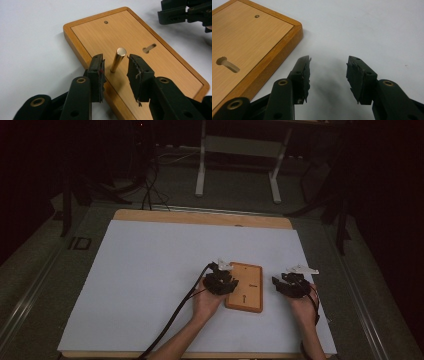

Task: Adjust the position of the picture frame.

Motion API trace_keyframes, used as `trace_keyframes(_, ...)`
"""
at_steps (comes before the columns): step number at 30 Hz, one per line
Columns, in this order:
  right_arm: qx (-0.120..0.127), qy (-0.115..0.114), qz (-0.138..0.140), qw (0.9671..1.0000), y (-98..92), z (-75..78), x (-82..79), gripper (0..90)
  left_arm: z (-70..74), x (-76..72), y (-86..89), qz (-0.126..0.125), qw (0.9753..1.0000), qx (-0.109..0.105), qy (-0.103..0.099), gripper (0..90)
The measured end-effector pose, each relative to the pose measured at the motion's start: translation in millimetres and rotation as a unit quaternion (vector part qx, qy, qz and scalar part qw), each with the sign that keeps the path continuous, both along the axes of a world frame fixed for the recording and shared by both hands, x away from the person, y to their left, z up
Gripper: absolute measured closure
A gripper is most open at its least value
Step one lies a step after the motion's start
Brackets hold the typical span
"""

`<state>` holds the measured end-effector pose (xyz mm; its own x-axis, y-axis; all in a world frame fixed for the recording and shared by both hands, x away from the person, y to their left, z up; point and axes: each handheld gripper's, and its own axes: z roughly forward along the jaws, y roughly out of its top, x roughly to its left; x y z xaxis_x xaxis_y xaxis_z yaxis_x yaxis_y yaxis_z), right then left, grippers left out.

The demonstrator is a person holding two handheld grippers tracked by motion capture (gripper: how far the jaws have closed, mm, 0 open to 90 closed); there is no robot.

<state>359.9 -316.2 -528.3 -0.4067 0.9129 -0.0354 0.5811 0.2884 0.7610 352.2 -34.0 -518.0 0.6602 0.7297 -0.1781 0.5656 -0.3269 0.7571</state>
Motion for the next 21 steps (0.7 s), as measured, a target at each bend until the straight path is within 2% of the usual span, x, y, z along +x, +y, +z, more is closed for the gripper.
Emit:
trace_keyframes(9, -0.001, -0.001, -0.002, 1.0000, -0.6, -0.3, -0.1, 52.4, -6.7, 4.0, -8.3, 0.017, 0.9998, -0.010, -0.004, 72.0)
trace_keyframes(14, -0.001, -0.002, -0.003, 1.0000, -0.9, -0.7, -0.1, 52.3, -9.8, 5.5, -9.3, 0.014, 0.9997, -0.021, -0.007, 79.5)
trace_keyframes(21, 0.000, -0.001, -0.003, 1.0000, -1.0, -0.9, 0.0, 52.3, -10.5, 6.0, -7.6, 0.006, 0.9997, -0.018, -0.015, 83.1)
